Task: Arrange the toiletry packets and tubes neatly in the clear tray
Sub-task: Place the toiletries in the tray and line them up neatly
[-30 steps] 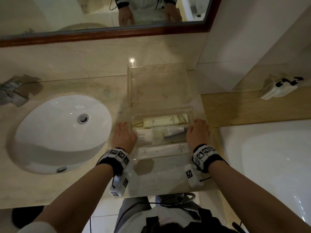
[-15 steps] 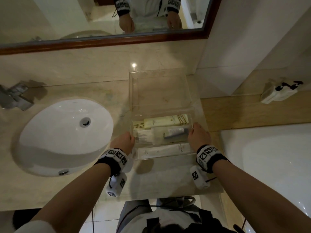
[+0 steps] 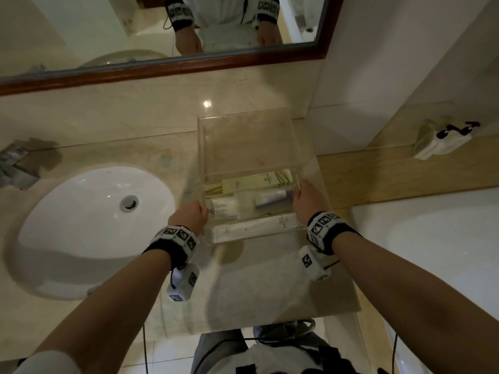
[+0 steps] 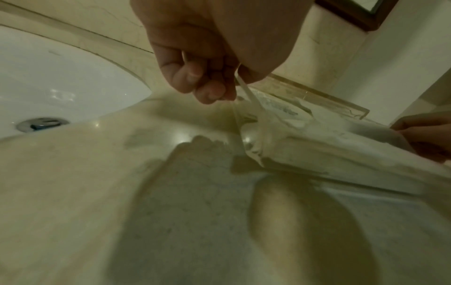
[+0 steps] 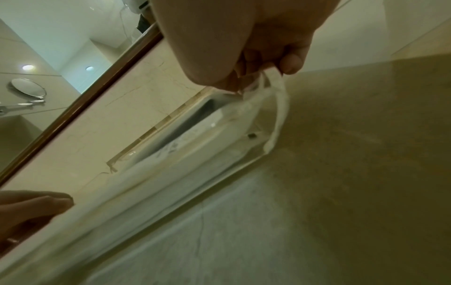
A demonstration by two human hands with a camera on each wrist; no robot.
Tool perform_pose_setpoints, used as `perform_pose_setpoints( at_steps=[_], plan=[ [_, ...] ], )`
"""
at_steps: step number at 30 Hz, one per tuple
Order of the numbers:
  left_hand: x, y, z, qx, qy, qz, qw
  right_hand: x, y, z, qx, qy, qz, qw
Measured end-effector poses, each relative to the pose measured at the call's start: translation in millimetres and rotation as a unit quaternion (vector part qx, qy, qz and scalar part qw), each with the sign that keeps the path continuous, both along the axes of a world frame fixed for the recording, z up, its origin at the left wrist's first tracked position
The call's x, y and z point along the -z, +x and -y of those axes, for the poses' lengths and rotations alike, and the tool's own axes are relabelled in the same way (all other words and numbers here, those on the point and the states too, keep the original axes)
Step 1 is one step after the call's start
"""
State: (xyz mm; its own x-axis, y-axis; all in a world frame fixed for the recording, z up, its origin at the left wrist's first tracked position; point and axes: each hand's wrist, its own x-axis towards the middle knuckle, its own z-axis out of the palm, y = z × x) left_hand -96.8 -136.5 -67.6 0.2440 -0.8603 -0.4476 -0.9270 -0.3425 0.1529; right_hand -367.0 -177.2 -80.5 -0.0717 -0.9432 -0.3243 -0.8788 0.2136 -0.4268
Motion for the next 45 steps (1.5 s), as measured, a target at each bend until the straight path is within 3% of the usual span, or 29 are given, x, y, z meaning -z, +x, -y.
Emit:
perform_pose_setpoints(
  at_steps=[8,25,32,37,40,45],
  plan=[
    [11.0,-4.8,9.4,-0.016,0.020,-0.028,0.999,3.8,-0.4,15.4,0.022,-0.011,0.001,1.000],
    [6.0,-2.8,28.8,0.002,0.006,-0.006,1.000,6.8,2.1,23.6,0.055,-0.021,0.031,0.998],
    [-4.6,-1.5,29.9,-0.041,0.021,-0.078,0.996,1.9,0.5,22.7,0.098,0.024,0.067,0.993],
    [-13.5,-8.1,12.7,-0.163,0.048,-0.236,0.957,0.6,-7.7,12.7,0.074,0.108,0.038,0.991],
    [-12.4,-13.4,3.7,-0.204,0.075,-0.265,0.939,-3.4,-8.9,6.4,0.053,0.142,0.002,0.988],
    [-11.5,-18.5,-1.7,-0.277,0.124,-0.296,0.906,-2.6,-3.0,-0.8,0.094,0.180,0.010,0.979]
  ],
)
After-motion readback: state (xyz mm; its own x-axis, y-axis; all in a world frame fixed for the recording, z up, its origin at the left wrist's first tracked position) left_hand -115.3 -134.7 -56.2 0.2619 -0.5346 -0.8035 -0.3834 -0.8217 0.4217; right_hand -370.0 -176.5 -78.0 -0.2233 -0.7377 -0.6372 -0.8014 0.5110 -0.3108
